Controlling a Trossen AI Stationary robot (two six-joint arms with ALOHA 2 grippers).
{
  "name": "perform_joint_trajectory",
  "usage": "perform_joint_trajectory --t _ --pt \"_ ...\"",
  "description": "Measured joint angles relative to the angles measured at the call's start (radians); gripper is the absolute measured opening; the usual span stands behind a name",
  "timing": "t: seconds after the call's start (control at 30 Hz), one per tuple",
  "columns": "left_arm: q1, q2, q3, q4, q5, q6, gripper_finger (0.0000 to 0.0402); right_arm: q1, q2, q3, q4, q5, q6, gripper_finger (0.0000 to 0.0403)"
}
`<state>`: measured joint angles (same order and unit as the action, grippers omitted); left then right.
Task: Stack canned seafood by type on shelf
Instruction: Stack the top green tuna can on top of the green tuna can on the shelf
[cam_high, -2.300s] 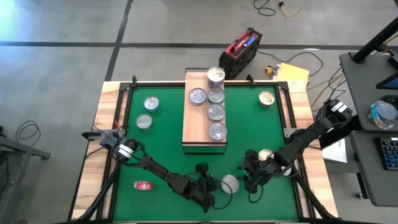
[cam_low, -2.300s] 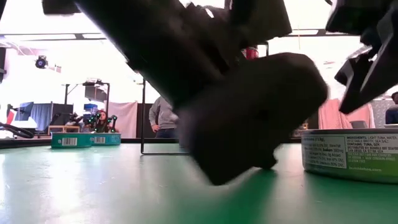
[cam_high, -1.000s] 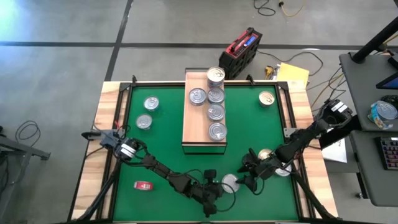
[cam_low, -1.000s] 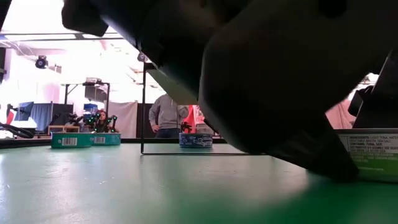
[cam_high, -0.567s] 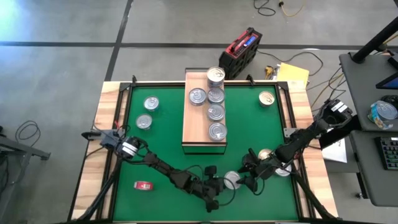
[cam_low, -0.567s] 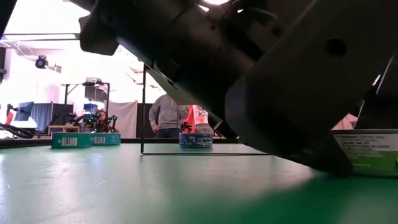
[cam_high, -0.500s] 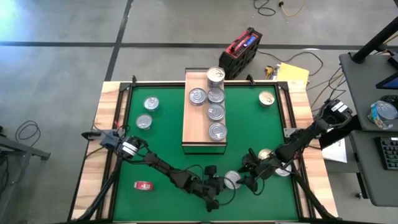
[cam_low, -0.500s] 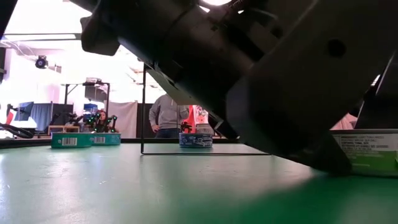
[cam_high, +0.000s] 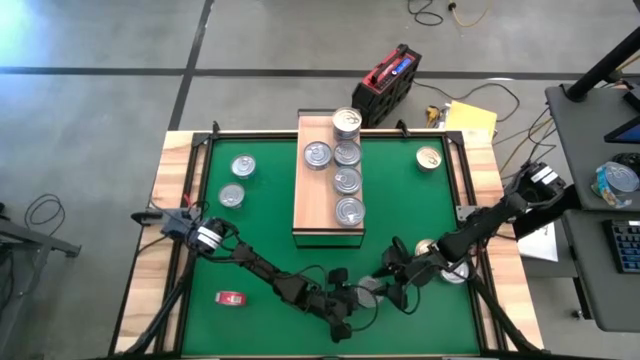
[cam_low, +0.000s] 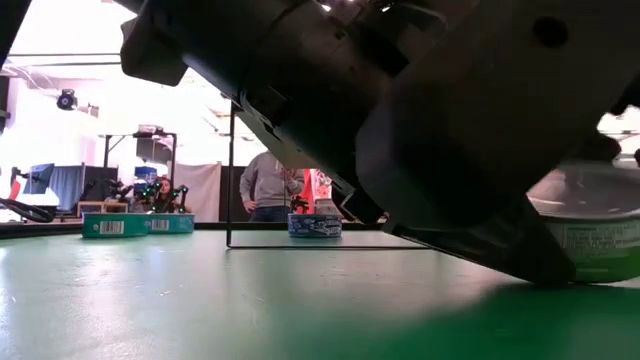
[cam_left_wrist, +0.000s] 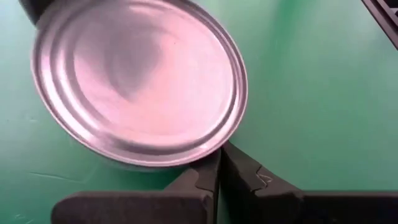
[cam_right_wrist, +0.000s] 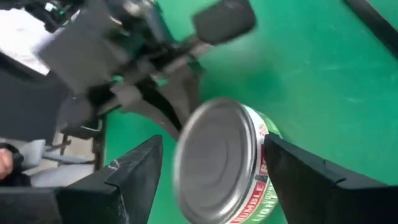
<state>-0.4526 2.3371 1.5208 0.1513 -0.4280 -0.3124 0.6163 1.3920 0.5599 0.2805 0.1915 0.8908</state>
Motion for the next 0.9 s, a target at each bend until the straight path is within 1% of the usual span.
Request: perform_joint_trajectory --t 0.13,0.3,0.43,0.5,0.6,0.73,0.9 --pt "0.000 0.000 -0.001 0.004 -0.018 -0.002 0.0000 0.002 -0.001 0.073 -0.103 -0.013 -0.033 0.0255" --pt "0.000 0.000 -0.002 0.004 -0.045 -0.003 0.0000 0.010 0.004 0.158 -0.233 -0.067 -0.060 0.0245" --pt "0.003 0.000 -0.002 -0.005 -0.098 -0.008 0.0000 0.023 0.007 0.192 -0.223 -0.091 -0.095 0.0234" --pt "0.020 0.000 -0.001 -0.011 -0.158 -0.017 0.0000 0.025 0.017 0.197 -0.226 -0.103 -0.094 0.0227" --pt "0.027 -0.001 0.013 -0.055 -0.231 -0.047 0.0000 0.023 0.037 0.194 -0.242 -0.085 -0.086 0.0219" --pt "0.007 -0.002 0.027 -0.135 -0.221 -0.079 0.0000 0.021 0.096 0.193 -0.245 -0.077 -0.074 0.0212" --pt "0.001 -0.002 0.039 -0.149 -0.226 -0.052 0.0000 0.021 0.144 0.202 -0.245 -0.076 -0.057 0.0204"
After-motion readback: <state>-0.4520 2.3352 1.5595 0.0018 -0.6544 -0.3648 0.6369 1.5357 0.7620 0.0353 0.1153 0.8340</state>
